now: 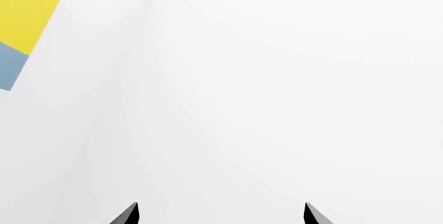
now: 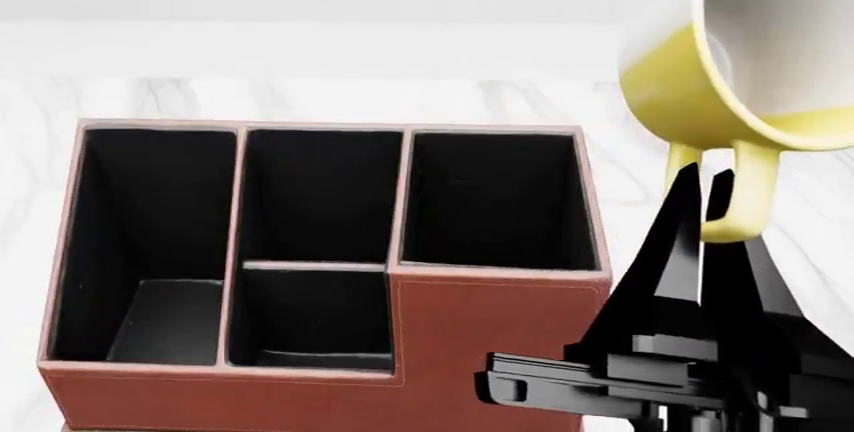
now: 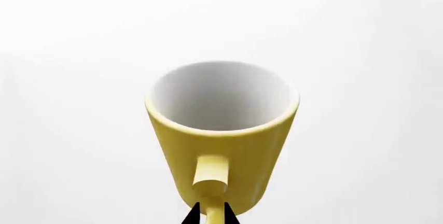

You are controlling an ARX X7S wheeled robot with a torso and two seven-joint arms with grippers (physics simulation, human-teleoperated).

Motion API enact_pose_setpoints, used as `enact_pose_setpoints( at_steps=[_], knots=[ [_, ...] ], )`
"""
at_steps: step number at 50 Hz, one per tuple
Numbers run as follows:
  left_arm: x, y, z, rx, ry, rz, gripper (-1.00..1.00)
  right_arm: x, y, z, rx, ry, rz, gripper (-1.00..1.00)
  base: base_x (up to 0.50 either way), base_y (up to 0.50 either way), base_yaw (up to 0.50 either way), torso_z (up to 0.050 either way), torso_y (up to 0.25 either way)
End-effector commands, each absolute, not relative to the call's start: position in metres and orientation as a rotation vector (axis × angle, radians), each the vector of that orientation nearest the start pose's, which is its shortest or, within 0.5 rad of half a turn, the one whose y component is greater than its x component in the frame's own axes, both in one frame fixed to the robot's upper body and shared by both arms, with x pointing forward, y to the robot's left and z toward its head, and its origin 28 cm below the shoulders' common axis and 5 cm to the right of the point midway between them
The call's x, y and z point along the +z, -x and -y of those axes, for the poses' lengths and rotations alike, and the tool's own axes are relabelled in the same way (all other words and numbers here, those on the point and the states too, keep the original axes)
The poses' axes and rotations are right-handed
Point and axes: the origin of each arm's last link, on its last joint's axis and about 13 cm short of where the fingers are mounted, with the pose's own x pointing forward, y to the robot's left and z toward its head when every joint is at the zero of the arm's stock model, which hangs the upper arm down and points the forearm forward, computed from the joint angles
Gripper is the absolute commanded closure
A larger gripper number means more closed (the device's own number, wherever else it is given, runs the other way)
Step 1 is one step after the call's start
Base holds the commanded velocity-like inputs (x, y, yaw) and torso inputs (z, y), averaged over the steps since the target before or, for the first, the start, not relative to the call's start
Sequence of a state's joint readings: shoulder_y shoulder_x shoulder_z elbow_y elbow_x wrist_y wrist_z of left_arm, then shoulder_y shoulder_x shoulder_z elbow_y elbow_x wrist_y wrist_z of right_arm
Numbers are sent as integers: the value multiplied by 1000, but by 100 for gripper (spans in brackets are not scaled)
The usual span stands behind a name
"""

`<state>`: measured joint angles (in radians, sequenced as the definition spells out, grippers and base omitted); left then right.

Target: Pick up the yellow and white mug and place it to the right of the caddy.

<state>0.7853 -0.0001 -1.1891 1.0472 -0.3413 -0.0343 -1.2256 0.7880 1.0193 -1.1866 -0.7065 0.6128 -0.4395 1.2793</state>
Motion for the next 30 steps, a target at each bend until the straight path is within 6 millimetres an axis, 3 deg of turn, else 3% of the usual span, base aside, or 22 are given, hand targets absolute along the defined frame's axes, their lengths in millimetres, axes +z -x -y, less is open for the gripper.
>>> enact_pose_setpoints(
  at_steps=[1, 30],
  knots=[
    [190, 5, -329, 1839, -369, 689, -100, 190, -186, 111, -65, -248, 564, 100, 0, 0, 0, 0, 0],
    [190, 5, -330, 1839, -371, 689, -100, 148, -205, 135, -174, -160, 379, 100, 0, 0, 0, 0, 0]
  ],
)
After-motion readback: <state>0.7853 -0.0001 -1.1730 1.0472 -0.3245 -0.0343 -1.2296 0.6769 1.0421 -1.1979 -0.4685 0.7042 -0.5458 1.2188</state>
